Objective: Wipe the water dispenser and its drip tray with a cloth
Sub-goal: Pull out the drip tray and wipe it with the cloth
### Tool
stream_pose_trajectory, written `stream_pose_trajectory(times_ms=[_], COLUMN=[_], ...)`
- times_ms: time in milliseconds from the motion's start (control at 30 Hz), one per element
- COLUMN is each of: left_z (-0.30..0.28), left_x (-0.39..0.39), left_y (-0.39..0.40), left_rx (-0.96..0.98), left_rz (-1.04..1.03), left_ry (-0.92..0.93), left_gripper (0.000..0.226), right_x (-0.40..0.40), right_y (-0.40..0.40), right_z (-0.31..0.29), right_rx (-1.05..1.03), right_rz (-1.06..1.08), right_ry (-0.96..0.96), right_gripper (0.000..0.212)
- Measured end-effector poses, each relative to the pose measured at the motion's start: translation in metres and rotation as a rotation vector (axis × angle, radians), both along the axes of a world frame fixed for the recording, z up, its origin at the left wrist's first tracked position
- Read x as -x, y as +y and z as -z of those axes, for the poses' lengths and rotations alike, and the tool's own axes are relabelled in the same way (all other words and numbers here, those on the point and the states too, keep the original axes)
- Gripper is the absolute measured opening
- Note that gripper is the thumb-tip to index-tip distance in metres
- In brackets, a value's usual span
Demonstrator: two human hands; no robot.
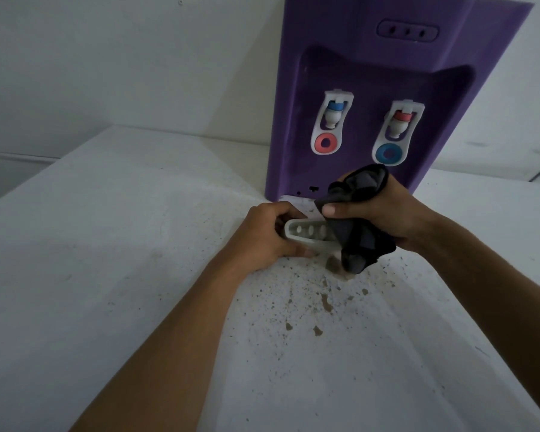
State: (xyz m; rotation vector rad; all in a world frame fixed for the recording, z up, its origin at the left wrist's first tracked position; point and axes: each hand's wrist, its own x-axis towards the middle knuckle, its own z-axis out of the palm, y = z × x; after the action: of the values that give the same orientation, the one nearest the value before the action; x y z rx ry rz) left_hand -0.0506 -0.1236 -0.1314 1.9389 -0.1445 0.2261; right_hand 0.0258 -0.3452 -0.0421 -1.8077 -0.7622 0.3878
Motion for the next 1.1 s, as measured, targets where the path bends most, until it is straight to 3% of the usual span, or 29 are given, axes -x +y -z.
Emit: stream_pose_trajectory(times_ms=[100,200,333,433,600,767,933,1033,1100], left_z=[0.0,0.0,0.0,0.0,-0.001,-0.003,-0.002,-0.002,-0.002], left_x=[-0.001,-0.001,0.0,-0.002,-0.003,-0.003,-0.003,-0.002,-0.003], left_y=[0.0,-0.001,0.0,0.0,0.0,0.0,0.001,0.001,0.001], left_rx=[0.003,0.014,-0.007,-0.027,-0.107,-0.131,-0.122,-0.11,-0.094], left_rz=[-0.007,-0.008,-0.005,-0.011,-0.038,-0.042,-0.061,-0.061,-0.058], left_ry=[0.011,0.012,0.005,0.003,0.036,0.038,0.055,0.058,0.064], left_gripper=[0.055,0.054,0.054,0.053,0.051,0.055,0.053,0.054,0.055], right_x=[0.002,0.003,0.001,-0.003,-0.003,-0.003,0.014,0.021,0.021], right_y=[0.0,0.0,0.006,0.02,0.044,0.056,0.067,0.069,0.072], right_z=[0.003,0.005,0.0,-0.005,-0.006,-0.017,-0.019,-0.019,-0.02], right_rx=[-0.055,-0.012,0.123,0.331,0.57,0.654,0.696,0.688,0.713], right_rz=[0.001,0.0,0.066,0.019,-0.109,-0.132,-0.189,-0.218,-0.221], right_ry=[0.065,0.049,-0.231,-0.496,-0.526,-0.638,-0.835,-0.819,-0.816], right_gripper=[0.037,0.025,0.033,0.026,0.022,0.018,0.029,0.022,0.032])
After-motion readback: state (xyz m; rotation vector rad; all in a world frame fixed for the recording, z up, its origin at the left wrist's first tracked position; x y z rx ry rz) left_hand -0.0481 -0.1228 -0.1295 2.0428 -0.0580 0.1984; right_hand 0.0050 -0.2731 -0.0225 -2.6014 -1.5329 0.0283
